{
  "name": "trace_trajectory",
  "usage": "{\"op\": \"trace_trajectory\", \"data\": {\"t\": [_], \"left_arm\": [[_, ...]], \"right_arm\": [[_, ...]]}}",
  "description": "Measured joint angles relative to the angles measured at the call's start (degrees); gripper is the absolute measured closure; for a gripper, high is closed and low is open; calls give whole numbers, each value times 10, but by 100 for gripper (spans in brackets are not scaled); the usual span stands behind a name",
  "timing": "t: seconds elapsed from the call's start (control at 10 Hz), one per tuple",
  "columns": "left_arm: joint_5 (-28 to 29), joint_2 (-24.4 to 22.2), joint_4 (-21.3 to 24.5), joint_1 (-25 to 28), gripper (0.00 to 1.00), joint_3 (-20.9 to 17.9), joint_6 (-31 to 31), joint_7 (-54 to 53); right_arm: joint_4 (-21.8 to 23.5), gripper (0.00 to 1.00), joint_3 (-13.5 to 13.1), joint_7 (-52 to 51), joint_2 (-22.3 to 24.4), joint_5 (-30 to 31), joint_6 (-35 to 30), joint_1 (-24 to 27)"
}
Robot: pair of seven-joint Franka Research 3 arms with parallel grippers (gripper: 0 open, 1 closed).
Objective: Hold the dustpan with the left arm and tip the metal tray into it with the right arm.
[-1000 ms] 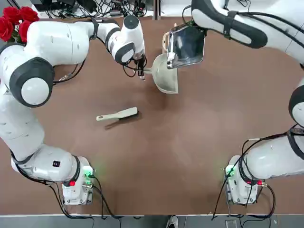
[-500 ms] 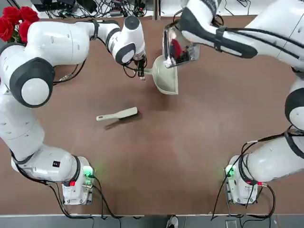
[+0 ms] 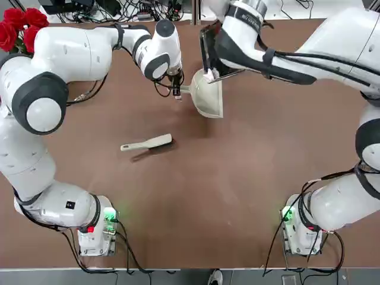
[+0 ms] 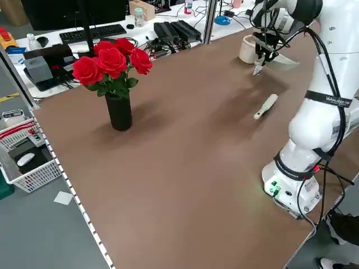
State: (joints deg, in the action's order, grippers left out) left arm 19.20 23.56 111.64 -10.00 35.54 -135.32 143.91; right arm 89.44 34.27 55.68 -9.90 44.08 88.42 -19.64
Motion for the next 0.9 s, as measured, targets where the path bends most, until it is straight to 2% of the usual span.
{"op": "trace_trajectory", "data": {"t": [0.3,0.5,0.9], "left_arm": [[0,-1,-1,0,68,0,0,0],[0,-1,-2,0,68,0,0,0],[0,-1,-4,1,68,0,0,0]], "right_arm": [[0,95,3,0,-10,52,-41,-27],[-2,95,3,0,-21,81,-42,-33],[-49,95,4,-7,-45,78,-50,-31]]}}
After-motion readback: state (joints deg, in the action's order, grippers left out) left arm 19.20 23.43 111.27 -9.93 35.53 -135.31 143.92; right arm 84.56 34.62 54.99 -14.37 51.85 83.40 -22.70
